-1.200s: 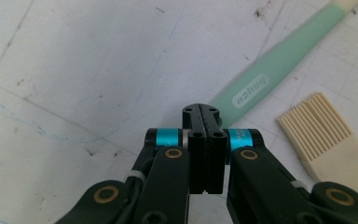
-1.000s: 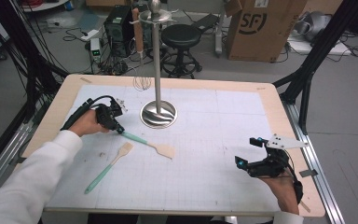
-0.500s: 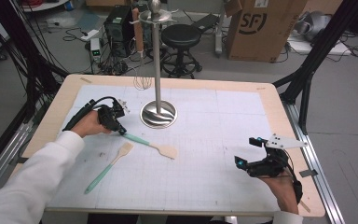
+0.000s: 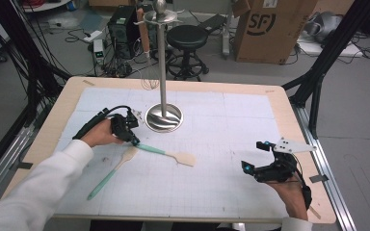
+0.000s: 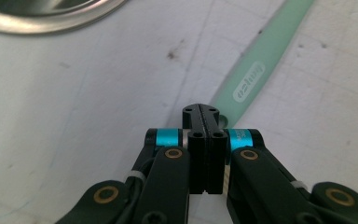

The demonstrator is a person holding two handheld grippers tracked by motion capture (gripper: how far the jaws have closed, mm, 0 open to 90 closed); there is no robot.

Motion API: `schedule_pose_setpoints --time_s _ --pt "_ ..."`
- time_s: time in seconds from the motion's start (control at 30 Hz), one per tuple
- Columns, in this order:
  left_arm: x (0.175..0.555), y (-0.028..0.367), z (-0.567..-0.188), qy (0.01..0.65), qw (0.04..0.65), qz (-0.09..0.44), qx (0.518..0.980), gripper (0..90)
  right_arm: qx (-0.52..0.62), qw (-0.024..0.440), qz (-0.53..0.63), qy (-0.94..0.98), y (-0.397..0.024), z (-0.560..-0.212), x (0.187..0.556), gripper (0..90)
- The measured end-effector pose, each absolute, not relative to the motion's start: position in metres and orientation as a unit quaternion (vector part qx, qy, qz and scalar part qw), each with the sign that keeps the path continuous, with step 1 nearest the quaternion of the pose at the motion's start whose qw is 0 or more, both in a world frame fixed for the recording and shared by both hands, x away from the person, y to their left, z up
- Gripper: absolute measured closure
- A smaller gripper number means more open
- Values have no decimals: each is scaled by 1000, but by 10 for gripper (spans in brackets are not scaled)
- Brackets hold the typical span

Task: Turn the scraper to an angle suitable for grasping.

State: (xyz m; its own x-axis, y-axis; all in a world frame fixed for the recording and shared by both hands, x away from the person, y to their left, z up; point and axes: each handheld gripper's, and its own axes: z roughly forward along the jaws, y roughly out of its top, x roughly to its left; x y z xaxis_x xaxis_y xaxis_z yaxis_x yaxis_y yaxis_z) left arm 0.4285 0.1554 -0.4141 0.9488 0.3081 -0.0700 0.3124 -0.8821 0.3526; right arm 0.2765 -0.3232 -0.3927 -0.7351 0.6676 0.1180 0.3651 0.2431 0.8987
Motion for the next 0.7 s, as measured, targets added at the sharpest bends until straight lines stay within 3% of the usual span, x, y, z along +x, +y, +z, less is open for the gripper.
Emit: schedule_pose_setpoints --time_s 0.43,0.7 --pt "410 141 -405 123 206 -3 971 900 330 144 514 778 -319 -393 278 0" --pt "388 165 -375 131 277 17 952 897 326 143 514 781 -313 -392 278 0"
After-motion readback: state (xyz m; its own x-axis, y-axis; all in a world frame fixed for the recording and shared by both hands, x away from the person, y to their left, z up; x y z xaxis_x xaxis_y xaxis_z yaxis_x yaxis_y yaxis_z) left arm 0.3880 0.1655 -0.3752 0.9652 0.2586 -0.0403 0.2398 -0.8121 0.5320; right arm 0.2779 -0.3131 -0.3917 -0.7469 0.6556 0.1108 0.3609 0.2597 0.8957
